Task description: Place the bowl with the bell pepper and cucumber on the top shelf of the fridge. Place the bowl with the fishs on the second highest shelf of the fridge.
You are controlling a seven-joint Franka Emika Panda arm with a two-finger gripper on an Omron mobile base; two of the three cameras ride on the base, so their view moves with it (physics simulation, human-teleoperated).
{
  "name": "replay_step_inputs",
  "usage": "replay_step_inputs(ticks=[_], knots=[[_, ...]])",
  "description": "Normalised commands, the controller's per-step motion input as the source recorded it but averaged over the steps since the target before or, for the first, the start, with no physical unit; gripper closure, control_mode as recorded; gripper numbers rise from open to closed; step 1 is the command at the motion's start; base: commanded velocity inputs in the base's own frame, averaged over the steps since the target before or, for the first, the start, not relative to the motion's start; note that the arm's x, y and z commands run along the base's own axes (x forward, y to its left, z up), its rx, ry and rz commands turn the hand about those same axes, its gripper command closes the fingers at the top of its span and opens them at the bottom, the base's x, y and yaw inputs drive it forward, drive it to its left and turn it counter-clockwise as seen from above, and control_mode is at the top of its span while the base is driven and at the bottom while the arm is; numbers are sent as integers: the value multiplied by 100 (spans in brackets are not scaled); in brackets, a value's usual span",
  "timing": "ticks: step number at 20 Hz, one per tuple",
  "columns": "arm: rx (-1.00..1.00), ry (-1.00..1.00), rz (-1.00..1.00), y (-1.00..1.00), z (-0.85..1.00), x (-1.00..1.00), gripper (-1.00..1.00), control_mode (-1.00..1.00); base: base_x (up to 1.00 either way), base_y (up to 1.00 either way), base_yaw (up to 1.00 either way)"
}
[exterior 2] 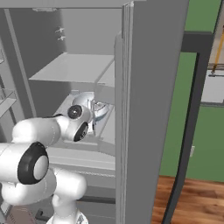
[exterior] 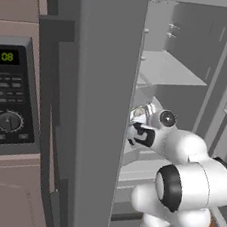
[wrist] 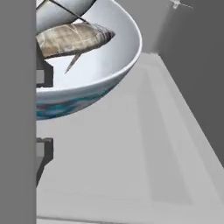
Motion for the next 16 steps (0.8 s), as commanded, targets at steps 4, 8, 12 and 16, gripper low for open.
replay_step_inputs(ticks=[4, 8, 12, 16], knots=[[-1, -20, -3, 8, 73, -5, -100, -100, 0, 0, 0], [-2, -23, -5, 12, 100, -18, -100, -100, 0, 0, 0], [0, -4, -3, 12, 87, -88, -100, -100, 0, 0, 0], [3, 1, 0, 5, 82, -100, -100, -100, 0, 0, 0]])
